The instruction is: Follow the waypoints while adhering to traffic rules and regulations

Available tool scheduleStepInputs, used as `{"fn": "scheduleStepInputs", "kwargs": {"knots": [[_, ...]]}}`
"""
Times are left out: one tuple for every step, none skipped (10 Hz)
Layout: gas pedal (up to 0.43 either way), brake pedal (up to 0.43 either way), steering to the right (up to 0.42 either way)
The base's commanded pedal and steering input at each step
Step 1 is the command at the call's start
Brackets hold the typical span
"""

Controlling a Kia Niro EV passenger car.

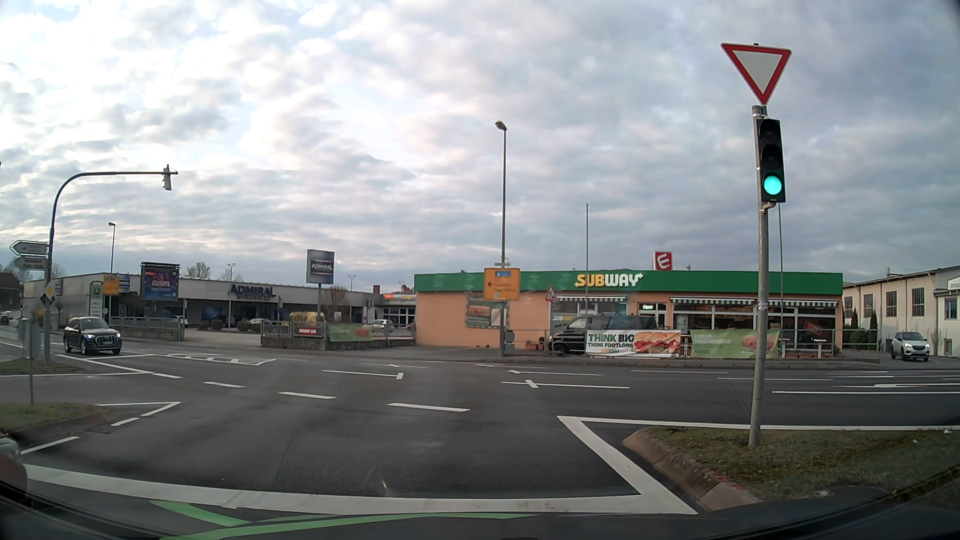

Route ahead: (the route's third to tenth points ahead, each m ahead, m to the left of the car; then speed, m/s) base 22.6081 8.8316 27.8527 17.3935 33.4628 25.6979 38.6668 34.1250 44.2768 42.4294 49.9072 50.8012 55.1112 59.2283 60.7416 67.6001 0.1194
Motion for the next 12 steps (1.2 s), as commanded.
{"fn": "scheduleStepInputs", "kwargs": {"knots": [[0.0, 0.0, 0.014], [0.0, 0.0, 0.01], [0.008, 0.0, 0.01], [0.079, 0.0, 0.01], [0.11, 0.0, 0.009], [0.138, 0.0, 0.006], [0.157, 0.0, 0.003], [0.169, 0.0, 0.0], [0.189, 0.0, -0.005], [0.197, 0.0, -0.012], [0.22, 0.0, -0.017], [0.228, 0.0, -0.019]]}}
